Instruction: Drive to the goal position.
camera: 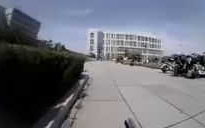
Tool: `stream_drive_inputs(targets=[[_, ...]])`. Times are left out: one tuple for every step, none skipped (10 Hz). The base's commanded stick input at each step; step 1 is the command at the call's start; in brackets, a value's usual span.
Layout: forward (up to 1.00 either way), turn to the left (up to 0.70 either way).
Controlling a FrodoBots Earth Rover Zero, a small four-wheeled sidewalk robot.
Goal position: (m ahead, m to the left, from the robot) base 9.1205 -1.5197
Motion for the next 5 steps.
stream_drive_inputs(targets=[[0.70, 0.00], [0.70, 0.00], [0.70, 0.00], [0.70, 0.00], [0.70, 0.00]])
